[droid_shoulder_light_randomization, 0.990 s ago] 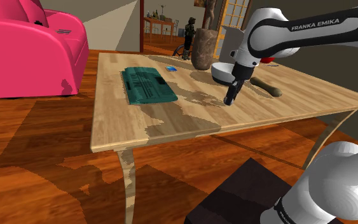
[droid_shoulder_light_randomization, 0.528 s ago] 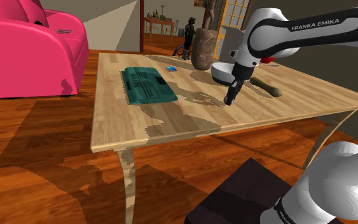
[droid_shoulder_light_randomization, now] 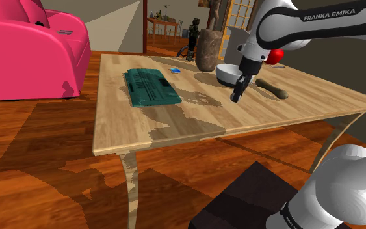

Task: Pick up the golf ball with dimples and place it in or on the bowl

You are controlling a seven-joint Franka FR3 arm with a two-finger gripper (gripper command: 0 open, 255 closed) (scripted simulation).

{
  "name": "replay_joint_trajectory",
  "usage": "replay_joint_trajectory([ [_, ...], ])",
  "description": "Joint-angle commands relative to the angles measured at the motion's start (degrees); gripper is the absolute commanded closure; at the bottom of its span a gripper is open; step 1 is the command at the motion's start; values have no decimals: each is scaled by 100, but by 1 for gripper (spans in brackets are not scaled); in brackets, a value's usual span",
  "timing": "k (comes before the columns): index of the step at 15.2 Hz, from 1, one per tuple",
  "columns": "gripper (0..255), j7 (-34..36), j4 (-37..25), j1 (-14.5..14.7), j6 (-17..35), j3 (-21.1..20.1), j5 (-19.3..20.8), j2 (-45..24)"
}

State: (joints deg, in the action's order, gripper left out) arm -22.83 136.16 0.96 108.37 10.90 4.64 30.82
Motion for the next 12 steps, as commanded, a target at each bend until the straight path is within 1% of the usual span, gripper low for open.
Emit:
replay_joint_trajectory([
  [1, 255, -13, -148, -2, -161, 0, -3, 11],
  [12, 255, -15, -1022, 25, -999, -53, -48, -25],
])
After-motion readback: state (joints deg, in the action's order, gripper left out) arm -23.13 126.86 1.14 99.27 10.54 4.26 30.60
